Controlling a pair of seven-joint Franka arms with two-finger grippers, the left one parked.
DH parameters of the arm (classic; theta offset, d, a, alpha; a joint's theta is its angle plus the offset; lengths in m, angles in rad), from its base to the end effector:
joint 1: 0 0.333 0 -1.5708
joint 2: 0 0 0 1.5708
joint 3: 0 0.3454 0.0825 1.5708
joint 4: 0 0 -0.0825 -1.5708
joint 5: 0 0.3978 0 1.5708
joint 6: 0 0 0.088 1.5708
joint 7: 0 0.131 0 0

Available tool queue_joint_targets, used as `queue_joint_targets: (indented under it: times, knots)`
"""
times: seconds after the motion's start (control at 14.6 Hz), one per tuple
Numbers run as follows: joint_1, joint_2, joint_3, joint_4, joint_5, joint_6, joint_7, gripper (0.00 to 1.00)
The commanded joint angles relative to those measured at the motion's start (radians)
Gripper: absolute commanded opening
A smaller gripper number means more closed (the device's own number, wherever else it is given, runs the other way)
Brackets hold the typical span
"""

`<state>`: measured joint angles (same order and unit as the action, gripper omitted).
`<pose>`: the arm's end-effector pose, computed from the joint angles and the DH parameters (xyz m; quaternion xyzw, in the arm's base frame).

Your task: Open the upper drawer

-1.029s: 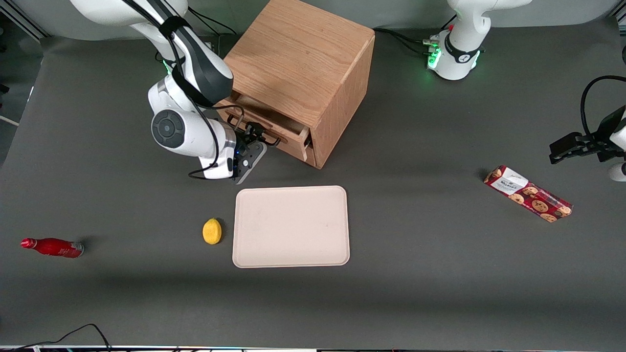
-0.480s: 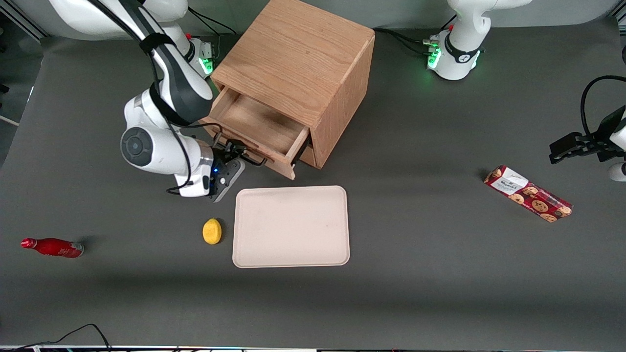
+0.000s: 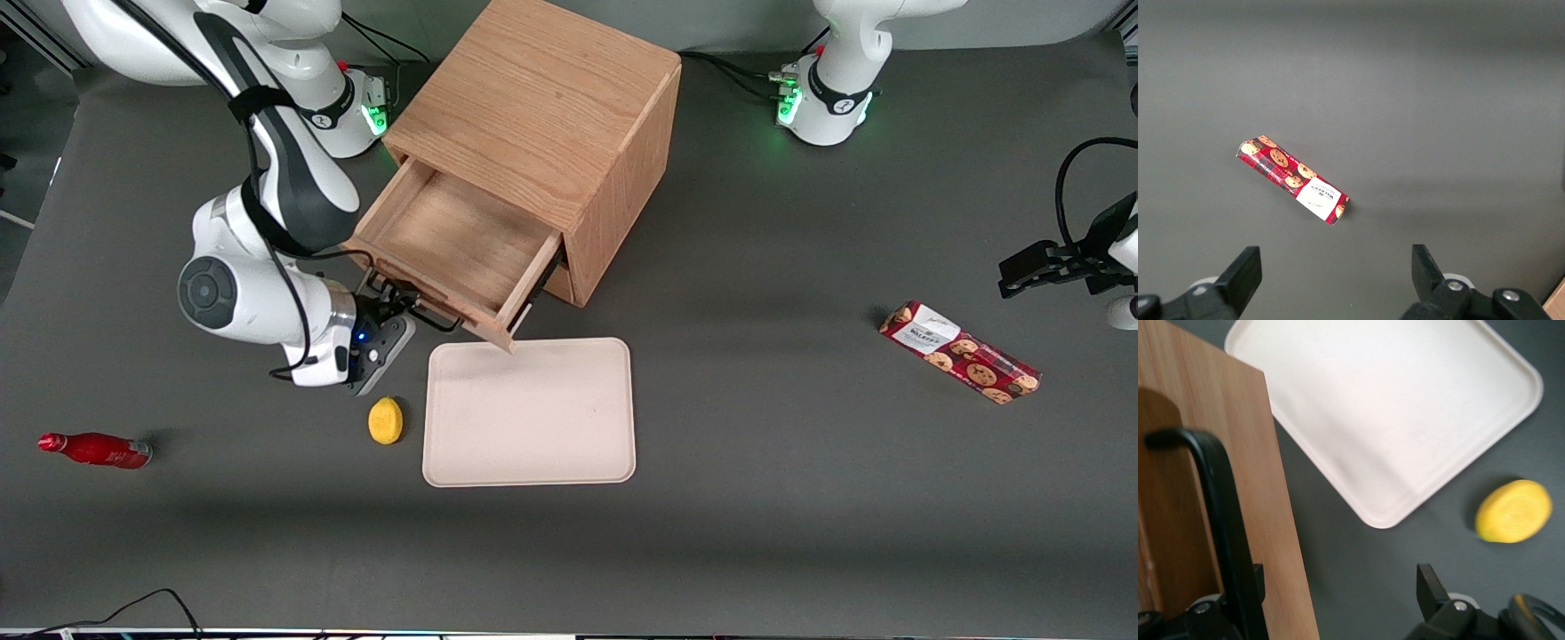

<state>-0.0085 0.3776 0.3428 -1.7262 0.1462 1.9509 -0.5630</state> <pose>0.6212 0.2098 0.3651 -0.9076 -0.3942 0.0515 0.1350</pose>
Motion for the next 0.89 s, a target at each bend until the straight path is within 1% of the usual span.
queue_joint_targets:
  times: [0.0, 0.14, 0.34, 0.55, 0.69, 0.82]
  knots:
    - [0.005, 0.108, -0.042, 0.198, -0.045, -0.113, -0.072, 1.00]
    - [0.005, 0.148, -0.068, 0.273, -0.050, -0.151, -0.101, 1.00]
    - [0.007, 0.175, -0.108, 0.350, -0.050, -0.168, -0.130, 1.00]
    - [0.012, 0.216, -0.125, 0.468, -0.050, -0.254, -0.132, 1.00]
    - [0.019, 0.210, -0.123, 0.516, -0.050, -0.305, -0.129, 1.00]
    - [0.019, 0.157, -0.122, 0.540, -0.050, -0.364, -0.121, 1.00]
